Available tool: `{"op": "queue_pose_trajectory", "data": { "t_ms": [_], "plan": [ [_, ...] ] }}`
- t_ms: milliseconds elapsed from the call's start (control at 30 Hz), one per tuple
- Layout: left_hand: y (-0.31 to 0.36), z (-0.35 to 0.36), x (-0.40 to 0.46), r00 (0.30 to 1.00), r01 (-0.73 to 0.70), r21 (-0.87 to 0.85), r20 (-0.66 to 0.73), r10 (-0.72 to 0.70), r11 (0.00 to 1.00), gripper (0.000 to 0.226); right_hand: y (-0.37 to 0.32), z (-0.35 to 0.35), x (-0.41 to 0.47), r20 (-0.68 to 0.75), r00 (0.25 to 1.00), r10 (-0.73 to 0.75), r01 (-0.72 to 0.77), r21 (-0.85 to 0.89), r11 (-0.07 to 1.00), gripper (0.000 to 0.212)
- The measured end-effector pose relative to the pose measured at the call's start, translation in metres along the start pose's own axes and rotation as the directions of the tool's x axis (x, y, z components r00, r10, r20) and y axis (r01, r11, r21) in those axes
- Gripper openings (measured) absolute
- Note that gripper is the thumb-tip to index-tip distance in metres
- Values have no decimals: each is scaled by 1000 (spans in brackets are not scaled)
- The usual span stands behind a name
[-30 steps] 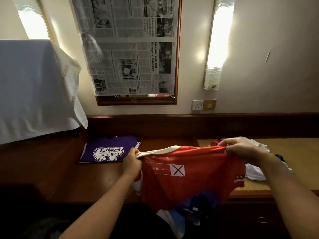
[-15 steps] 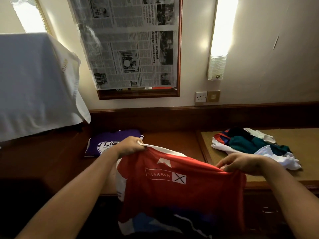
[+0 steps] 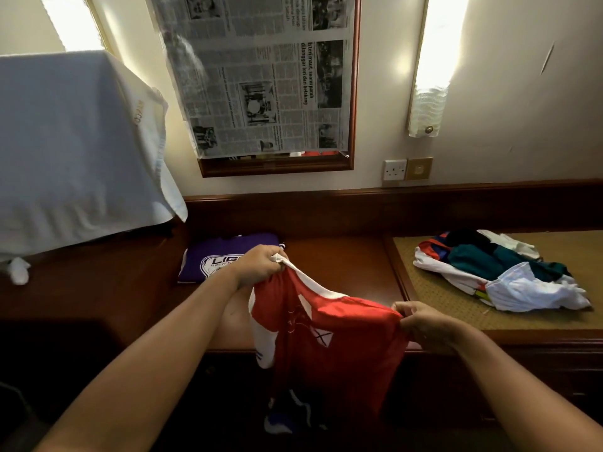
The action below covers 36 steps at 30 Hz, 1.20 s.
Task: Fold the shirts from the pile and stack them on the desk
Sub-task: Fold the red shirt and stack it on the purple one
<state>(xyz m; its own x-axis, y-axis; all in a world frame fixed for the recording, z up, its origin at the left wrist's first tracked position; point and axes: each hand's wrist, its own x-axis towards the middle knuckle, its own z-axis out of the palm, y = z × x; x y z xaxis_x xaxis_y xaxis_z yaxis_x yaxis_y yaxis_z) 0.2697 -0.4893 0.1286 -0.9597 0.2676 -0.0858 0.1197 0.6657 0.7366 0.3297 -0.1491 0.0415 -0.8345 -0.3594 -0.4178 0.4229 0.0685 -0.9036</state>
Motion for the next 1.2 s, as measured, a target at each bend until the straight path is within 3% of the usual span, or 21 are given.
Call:
{"op": "queue_pose_trajectory", "data": {
  "t_ms": [133,200,267,333,433,500,567,633,733,833,933,1067,1200],
  "plan": [
    [2,-12,-5,998,58,-65,33,-56,996,15,-11,10,-7,54,996,64,-66,26,998,22],
    [-2,-15,-6,993,112,-113,39,-109,987,19,-20,16,-13,83,987,140,-131,-99,986,17],
    [-7,-16,-8,992,129,-100,21,-128,987,19,-25,17,-12,2,987,161,-153,-293,944,33],
    [-15,-15,-9,996,81,24,-29,-80,996,21,-30,18,-8,-117,992,47,-91,-404,910,21],
    [-29,-8,-11,991,-3,366,-122,51,931,10,-37,17,-4,-271,944,-189,99,-316,943,12],
    [-39,3,-13,987,-3,457,-141,76,889,14,-44,19,-10,-338,891,-304,232,-238,943,13],
    [-51,20,-15,987,40,500,-154,43,865,18,-50,21,-16,-384,844,-374,287,-265,920,16],
    [-63,36,-18,970,105,444,-241,6,890,18,-51,24,-18,-392,820,-416,291,-340,894,18],
    [-73,57,-20,914,105,202,-405,-15,974,24,-42,27,-18,-433,785,-443,280,-389,878,16],
    [-72,73,-20,904,39,-40,-425,-53,998,9,-34,21,-19,-455,770,-447,212,-478,853,10],
    [-69,77,-17,901,-25,-234,-426,-79,972,22,-35,14,-18,-400,818,-412,108,-598,794,9],
    [-74,81,0,910,-40,-243,-410,-66,969,35,-33,4,-3,-359,870,-337,70,-586,807,27],
    [-78,87,23,898,-2,-64,-440,-26,998,35,-35,-13,28,-356,867,-349,70,-607,792,37]
  ]
}}
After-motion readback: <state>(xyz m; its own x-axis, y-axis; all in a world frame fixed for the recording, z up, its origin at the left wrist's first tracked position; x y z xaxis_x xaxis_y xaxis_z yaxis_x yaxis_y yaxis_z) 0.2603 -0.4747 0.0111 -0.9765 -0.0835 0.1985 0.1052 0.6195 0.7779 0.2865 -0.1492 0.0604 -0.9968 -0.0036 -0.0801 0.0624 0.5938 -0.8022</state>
